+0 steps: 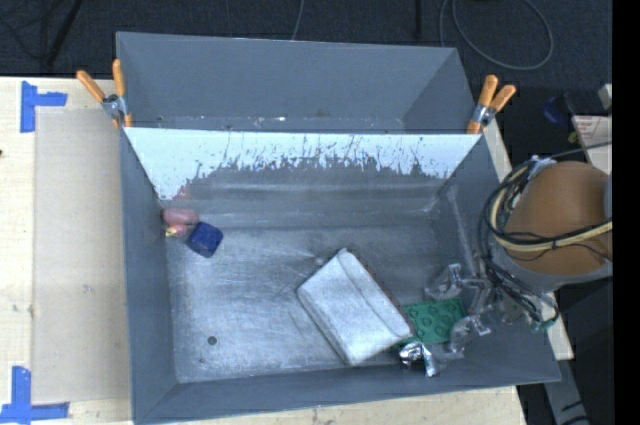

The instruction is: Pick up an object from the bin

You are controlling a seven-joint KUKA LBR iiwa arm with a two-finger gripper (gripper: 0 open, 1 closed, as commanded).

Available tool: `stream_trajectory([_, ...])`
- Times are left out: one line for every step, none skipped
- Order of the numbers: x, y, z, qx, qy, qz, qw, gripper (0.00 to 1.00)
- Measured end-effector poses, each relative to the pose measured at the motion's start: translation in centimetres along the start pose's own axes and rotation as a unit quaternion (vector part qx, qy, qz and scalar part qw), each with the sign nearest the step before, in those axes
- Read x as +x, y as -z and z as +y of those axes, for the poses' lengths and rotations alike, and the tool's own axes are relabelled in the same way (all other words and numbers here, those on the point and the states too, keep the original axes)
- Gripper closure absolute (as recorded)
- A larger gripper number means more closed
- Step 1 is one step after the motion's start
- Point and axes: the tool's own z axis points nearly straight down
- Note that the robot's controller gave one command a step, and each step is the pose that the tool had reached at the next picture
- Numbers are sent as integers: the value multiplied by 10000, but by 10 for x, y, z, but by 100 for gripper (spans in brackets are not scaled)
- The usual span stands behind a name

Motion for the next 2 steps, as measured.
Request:
stream_trajectory([-40, 12, 25, 63, 1816, 0, 9834, 100])
stream_trajectory([-38, 134, 39, 84, 1985, -15, 9801, 100])
